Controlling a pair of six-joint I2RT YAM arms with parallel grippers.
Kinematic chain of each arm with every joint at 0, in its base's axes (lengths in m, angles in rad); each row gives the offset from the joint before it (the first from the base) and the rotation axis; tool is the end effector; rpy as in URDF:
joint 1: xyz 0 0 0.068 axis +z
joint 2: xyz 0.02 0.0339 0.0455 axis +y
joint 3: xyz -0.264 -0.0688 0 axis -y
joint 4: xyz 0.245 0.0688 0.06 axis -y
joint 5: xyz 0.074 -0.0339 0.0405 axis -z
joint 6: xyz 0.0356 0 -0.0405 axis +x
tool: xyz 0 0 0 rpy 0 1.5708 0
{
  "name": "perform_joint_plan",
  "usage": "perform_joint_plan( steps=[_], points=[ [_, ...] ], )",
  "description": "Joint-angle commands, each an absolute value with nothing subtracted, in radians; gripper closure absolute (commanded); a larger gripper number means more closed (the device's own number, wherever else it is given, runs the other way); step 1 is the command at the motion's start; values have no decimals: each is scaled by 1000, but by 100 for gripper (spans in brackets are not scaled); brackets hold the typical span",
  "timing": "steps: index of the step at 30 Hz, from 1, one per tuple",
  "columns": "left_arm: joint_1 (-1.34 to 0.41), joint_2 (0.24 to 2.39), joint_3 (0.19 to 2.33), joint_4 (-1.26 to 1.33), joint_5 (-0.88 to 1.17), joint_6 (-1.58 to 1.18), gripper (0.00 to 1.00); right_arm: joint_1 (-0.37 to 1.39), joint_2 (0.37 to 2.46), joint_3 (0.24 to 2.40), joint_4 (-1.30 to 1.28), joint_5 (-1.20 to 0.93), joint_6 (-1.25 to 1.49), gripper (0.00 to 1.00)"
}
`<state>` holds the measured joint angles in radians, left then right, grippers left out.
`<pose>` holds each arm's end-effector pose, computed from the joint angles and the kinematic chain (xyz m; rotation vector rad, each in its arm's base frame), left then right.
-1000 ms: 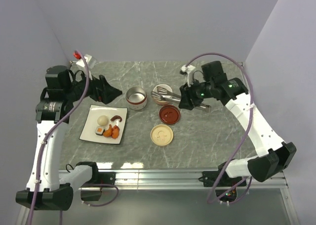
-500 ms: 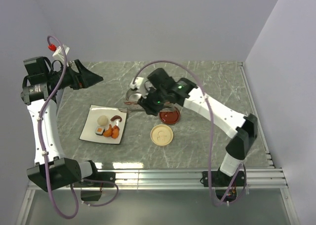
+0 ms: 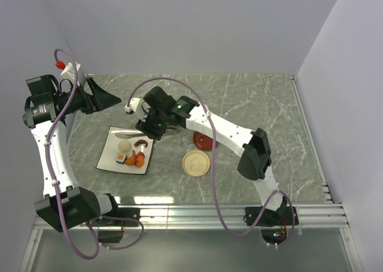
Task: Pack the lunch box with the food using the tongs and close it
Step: Pick up the food using the clamp
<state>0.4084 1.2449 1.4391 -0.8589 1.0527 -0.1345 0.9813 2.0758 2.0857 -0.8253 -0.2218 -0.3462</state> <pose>0.2293 0.0655 0.4132 0.0084 2.0098 -0.9846 0.2529 0.3923 0.3278 -1.5834 1.8501 0.5587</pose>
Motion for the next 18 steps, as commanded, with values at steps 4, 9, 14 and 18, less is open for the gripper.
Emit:
perform_joint_plan(
  steps=[4,9,14,18],
  points=[
    [416,1229,1431,-822,1081,-138,1,1008,2141,2160,-749,-229,-339,44],
    [414,1229,1408,-808,1080,-146,1,1011,2203,2194,-749,-227,-314,44],
    [416,1219,1390,-813,1069,-127,0,1012,2235,2189,-741,-230,-299,44],
    [414,1227,1393,-828,1066,-109,1,1012,2261,2200,-744,-230,-291,43]
  ],
)
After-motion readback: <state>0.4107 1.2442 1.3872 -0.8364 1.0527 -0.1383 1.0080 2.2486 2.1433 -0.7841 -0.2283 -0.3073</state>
